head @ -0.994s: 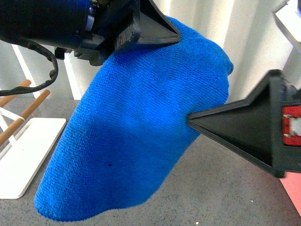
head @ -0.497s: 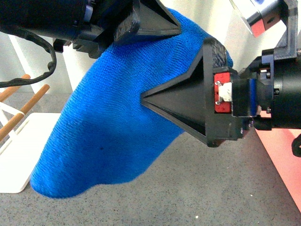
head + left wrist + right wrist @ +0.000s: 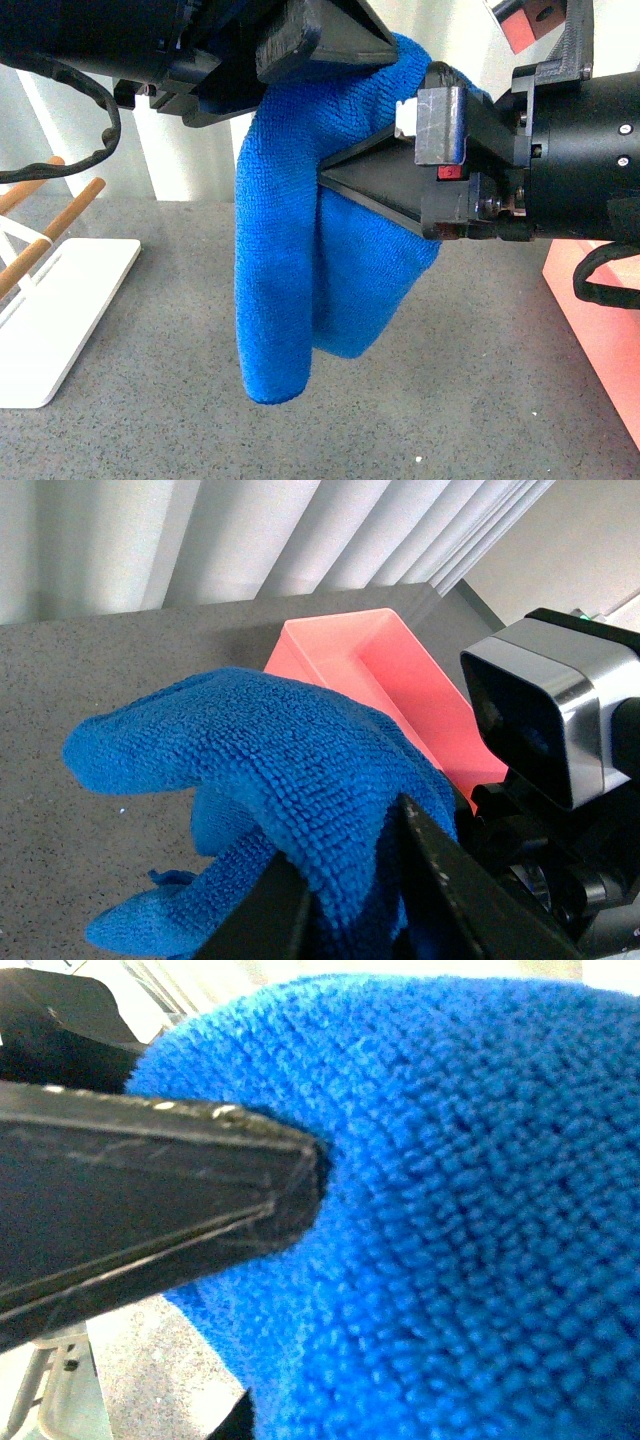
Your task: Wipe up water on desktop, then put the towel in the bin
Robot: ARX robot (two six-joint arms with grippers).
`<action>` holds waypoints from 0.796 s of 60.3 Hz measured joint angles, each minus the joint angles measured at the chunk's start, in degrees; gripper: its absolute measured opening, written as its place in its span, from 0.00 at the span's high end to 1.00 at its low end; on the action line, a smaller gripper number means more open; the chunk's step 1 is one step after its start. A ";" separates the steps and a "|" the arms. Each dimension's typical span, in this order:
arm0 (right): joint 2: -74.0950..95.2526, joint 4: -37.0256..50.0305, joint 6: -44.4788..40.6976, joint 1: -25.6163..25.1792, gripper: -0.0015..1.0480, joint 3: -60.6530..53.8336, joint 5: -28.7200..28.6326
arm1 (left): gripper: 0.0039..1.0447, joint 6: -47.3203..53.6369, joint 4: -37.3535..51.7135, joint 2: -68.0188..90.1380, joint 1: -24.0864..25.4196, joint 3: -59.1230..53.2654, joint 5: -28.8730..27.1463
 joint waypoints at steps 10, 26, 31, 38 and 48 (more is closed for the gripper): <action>0.00 0.59 1.38 -0.26 0.96 -0.09 0.09 | 0.50 0.00 0.00 0.00 0.00 0.00 0.00; 0.00 -2.86 1.31 -0.48 0.96 -0.44 1.20 | 0.14 0.02 0.00 0.00 0.00 0.00 0.02; -0.02 -3.23 1.03 -0.57 0.96 -0.63 1.49 | 0.04 0.04 0.00 0.00 0.00 0.00 0.02; -0.02 -3.43 0.83 -0.74 0.96 -0.96 1.60 | 0.06 0.02 0.00 0.00 0.00 0.00 0.02; -0.48 -3.45 0.50 -1.11 0.96 -1.25 1.46 | 0.06 0.02 0.00 0.00 0.00 0.00 0.02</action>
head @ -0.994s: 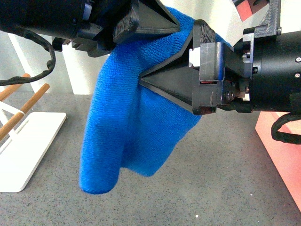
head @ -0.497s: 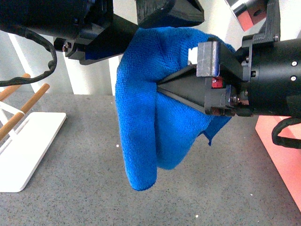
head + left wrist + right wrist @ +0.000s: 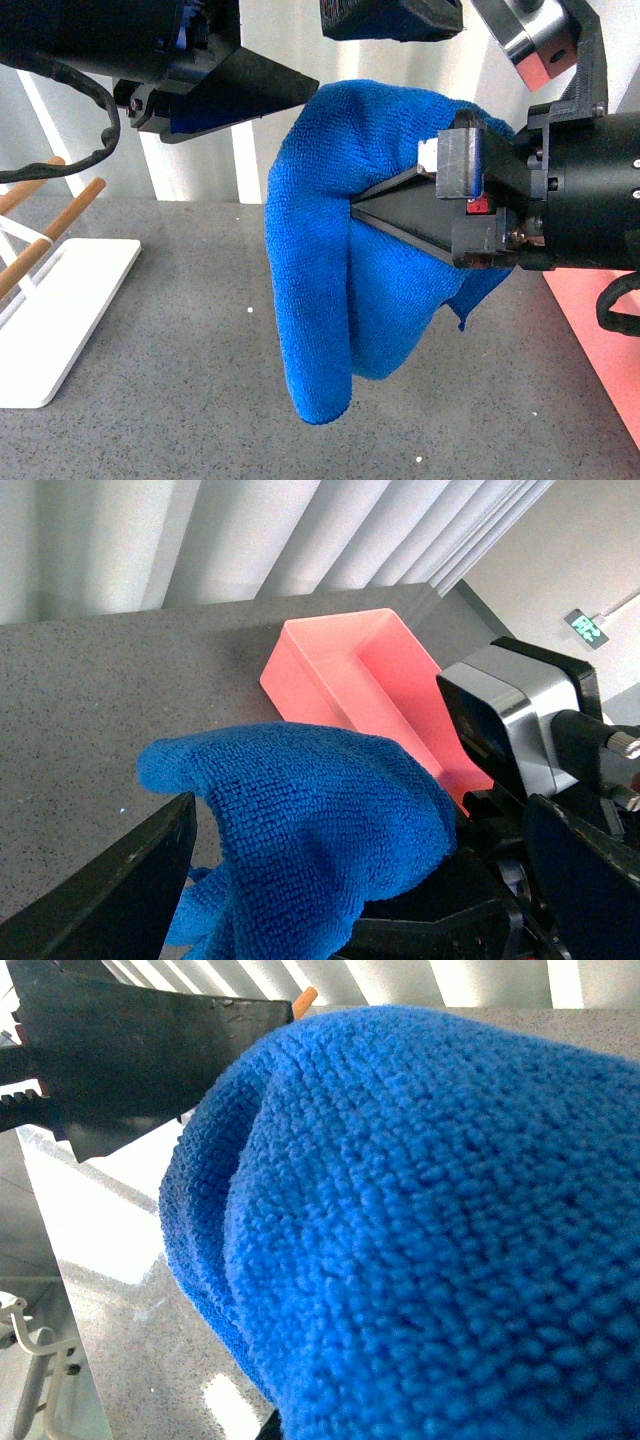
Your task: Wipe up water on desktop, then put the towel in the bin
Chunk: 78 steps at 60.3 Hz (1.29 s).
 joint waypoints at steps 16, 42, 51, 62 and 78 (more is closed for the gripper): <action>-0.98 -1.11 -1.03 -0.74 0.96 -0.39 -0.09 | 0.11 2.32 4.50 -0.17 -1.38 -1.62 -9.35; -1.86 -2.12 -1.64 -1.01 0.96 -0.42 -0.02 | 0.76 17.25 28.04 -16.55 6.78 -28.83 -44.89; -2.01 -2.19 -1.64 -0.87 0.96 -0.42 0.17 | 0.97 17.55 28.09 -21.55 9.60 -33.75 -41.55; -2.38 -2.21 -1.64 -1.11 0.96 -0.42 0.35 | 0.97 18.03 26.88 -27.65 12.96 -38.45 -38.75; -2.89 -2.34 -1.81 -1.11 0.96 -0.83 1.27 | 0.97 18.05 22.80 -36.24 16.39 -43.06 -35.08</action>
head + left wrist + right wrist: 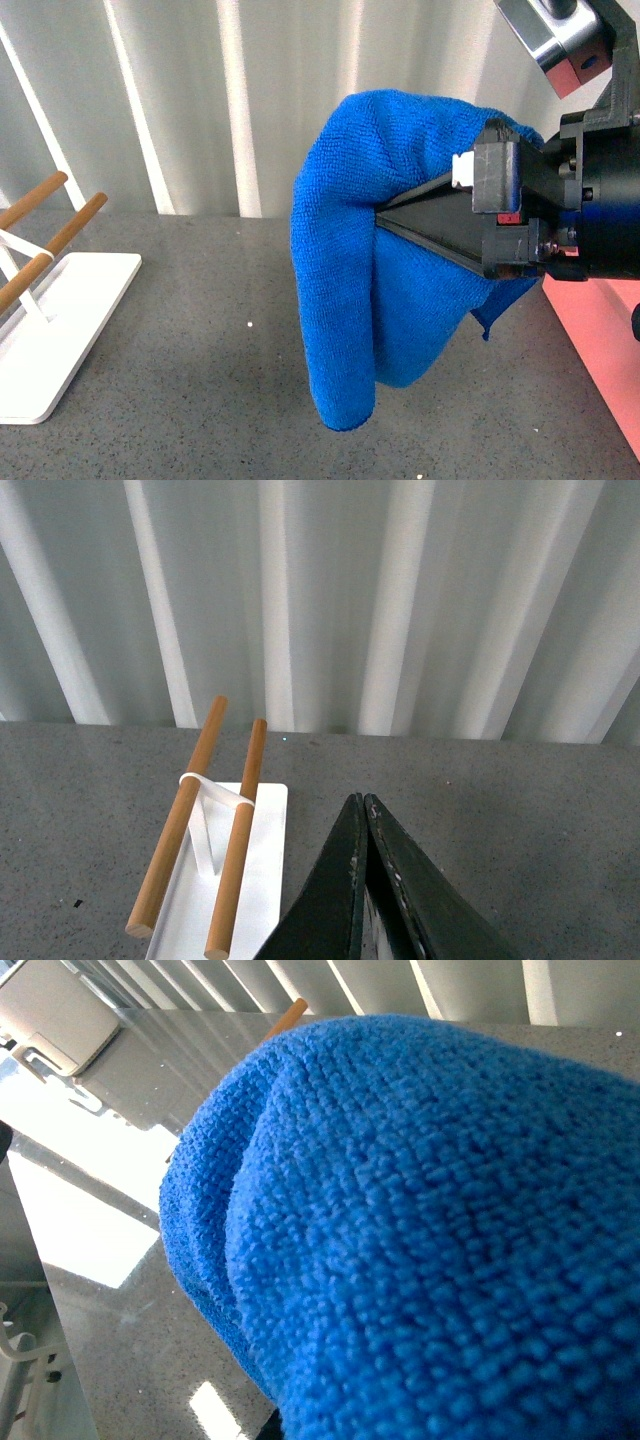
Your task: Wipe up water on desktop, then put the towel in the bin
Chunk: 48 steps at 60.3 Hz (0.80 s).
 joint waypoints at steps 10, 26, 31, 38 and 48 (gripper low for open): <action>-0.76 -0.70 -0.26 0.15 0.96 -0.33 0.42 | 0.97 0.00 -4.02 -6.10 3.78 -2.16 4.15; -2.43 -3.10 -1.44 1.16 0.96 -0.46 1.77 | 0.97 0.02 -6.01 -11.85 6.73 -4.81 6.25; -2.73 -3.23 -1.29 1.33 0.96 -0.46 1.90 | 0.97 0.02 -8.79 -14.84 6.73 -4.83 6.25; -3.45 -3.23 -1.25 1.75 0.96 -0.46 2.23 | 0.97 0.02 -12.33 -18.78 6.73 -4.83 6.23; -3.69 -3.41 -1.25 2.29 0.96 -0.44 2.93 | 0.97 0.02 -16.76 -23.34 6.73 -4.85 6.23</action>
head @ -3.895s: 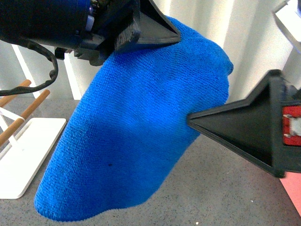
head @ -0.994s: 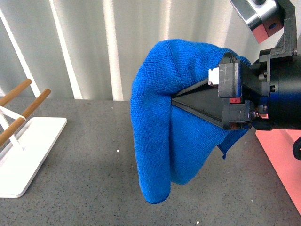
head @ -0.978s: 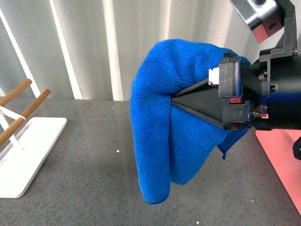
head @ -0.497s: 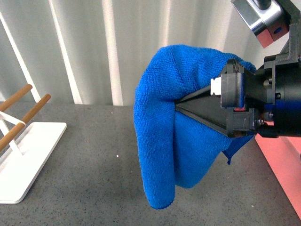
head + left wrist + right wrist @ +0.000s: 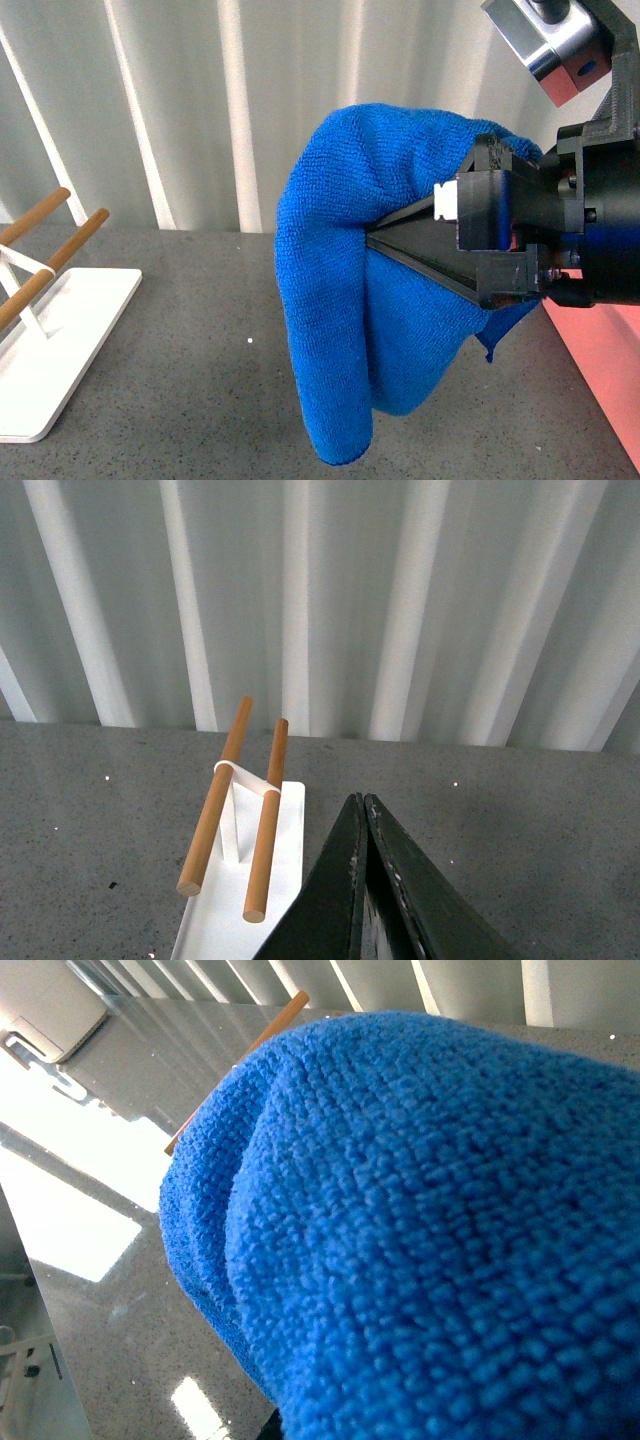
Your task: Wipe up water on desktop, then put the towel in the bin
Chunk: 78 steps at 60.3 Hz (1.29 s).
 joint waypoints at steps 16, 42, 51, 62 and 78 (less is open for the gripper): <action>0.20 1.90 0.52 0.13 0.96 -0.02 0.31 | 0.97 0.00 -6.19 -6.38 0.02 0.00 0.02; 3.23 3.19 0.92 -1.25 0.96 -0.11 -1.25 | 0.97 0.00 -13.27 -13.42 0.02 0.00 0.02; 6.27 3.19 0.61 -2.40 0.96 0.17 -1.79 | 0.97 0.00 -23.15 -22.12 0.02 0.02 0.15; 9.94 3.17 0.35 -3.43 0.96 1.49 -1.66 | 0.97 0.02 -23.54 -23.37 0.02 0.02 0.15; 13.53 1.79 0.22 -4.33 0.96 5.14 -1.90 | 0.71 0.00 -23.56 -23.37 0.02 0.02 0.15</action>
